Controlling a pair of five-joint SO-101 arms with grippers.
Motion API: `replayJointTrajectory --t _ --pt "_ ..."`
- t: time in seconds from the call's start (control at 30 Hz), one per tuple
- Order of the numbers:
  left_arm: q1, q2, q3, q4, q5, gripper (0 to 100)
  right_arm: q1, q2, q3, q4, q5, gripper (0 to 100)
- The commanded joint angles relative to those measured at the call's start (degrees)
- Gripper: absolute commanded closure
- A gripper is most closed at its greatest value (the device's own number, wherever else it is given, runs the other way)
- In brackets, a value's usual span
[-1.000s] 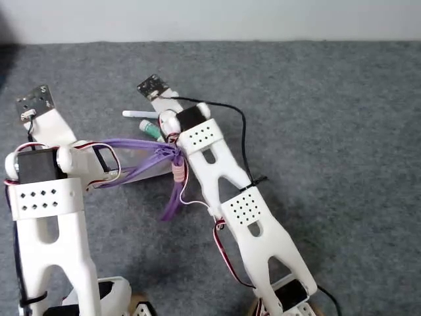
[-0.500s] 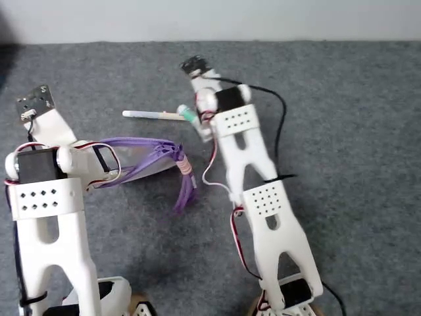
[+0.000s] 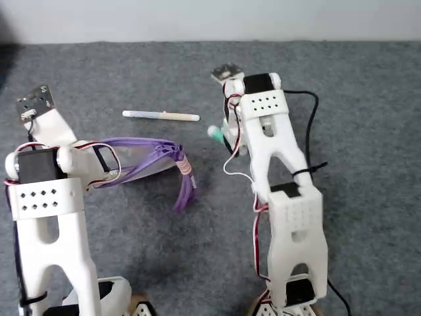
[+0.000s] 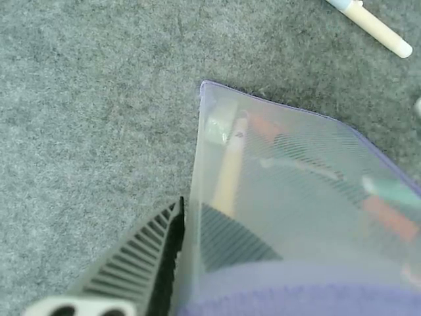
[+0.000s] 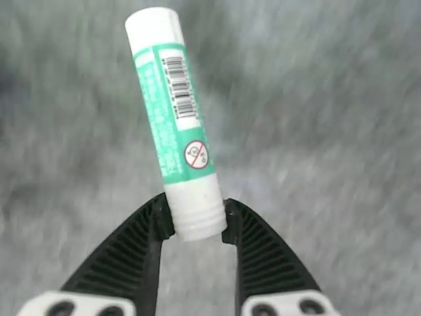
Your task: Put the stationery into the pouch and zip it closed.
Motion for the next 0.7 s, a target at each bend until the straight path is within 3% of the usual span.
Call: replayJointTrajectory --t 0.0,0.17,0.37,0.67 --pt "0.44 1.23 0.92 1.32 0.62 99 0.40 -11.30 10.90 2.24 0.53 99.1" --pt "0.44 1.23 0.92 0.44 0.62 99 0.40 -12.53 15.91 2.15 0.09 96.4" --pt "0.44 1.23 0.92 -0.18 0.62 99 -1.01 -13.67 14.77 2.15 0.44 75.5" --pt "0.44 0.97 0.92 0.00 0.62 99 -6.55 -13.32 14.95 -3.74 0.53 76.6"
